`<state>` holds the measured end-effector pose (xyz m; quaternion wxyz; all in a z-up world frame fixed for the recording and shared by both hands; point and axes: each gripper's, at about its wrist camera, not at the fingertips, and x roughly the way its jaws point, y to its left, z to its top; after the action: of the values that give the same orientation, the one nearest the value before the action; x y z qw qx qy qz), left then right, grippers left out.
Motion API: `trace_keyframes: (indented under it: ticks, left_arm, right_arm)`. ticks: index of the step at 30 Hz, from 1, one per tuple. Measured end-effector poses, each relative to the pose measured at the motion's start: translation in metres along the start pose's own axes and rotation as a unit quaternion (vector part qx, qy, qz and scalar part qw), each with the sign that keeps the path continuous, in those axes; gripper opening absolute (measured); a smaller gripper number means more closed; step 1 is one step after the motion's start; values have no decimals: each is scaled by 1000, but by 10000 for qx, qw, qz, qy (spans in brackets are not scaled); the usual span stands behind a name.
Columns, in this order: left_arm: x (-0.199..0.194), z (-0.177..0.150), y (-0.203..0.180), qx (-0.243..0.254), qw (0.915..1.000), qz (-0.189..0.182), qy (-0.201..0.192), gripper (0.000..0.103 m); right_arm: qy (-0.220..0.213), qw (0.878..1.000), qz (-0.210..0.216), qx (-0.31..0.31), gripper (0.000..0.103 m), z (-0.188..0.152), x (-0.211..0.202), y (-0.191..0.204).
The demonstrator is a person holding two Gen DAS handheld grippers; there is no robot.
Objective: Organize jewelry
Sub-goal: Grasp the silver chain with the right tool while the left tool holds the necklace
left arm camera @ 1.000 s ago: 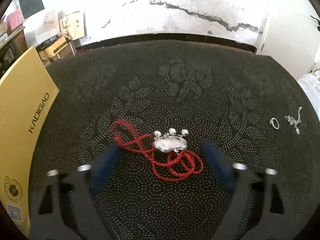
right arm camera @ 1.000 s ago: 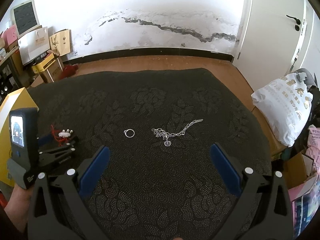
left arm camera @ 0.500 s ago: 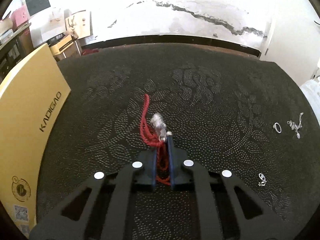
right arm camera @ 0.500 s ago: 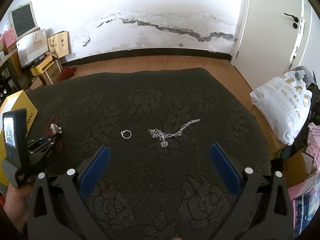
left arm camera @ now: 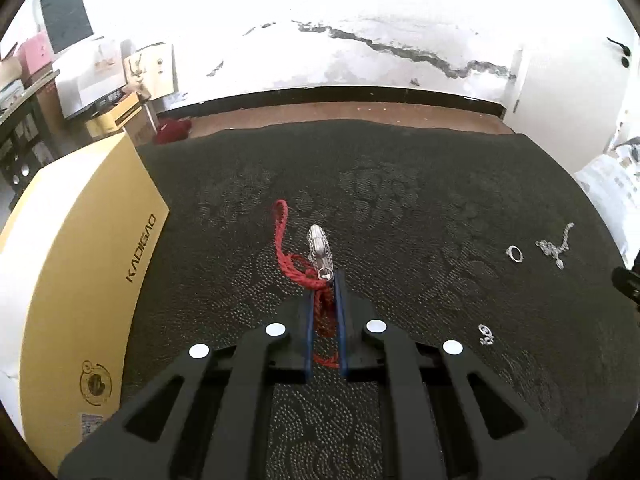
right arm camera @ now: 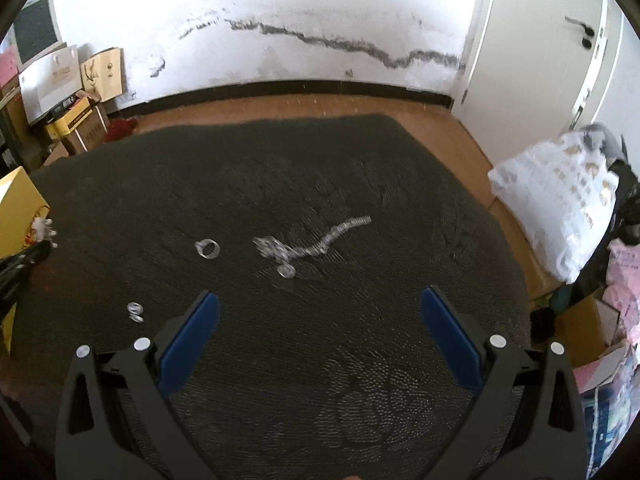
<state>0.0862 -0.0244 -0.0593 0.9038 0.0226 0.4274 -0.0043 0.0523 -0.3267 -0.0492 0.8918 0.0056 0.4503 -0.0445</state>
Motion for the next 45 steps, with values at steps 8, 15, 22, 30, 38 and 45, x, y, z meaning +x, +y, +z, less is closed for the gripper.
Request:
trace_keyframes:
  ticks: [8,15,22,30,38,45]
  left_arm:
    - [9,0,-6,35,9997,-171,171,9]
    - [15,1,-4,43,9996,-203,207,9]
    - [18,2,-5,20,9996,-134,244,9]
    - [18,3,-7,34,9995,-123,279,9]
    - [18,6,-5,9,9996,-96,262,9]
    - [16,6,-6,-8,9997,-88,249,9]
  right_arm:
    - [401,9980,399,-280,97,-5,68,-4]
    - [253,9981,501,-270,98,14,101,-3]
    - [177,9981,521,-285,89,23,108,-3]
    - [112,9963,684,-504,13,25,97,14]
    - [102,9974,635,-320,9,27,91,11]
    - [-271,9973,631,-262,9,39,58,10]
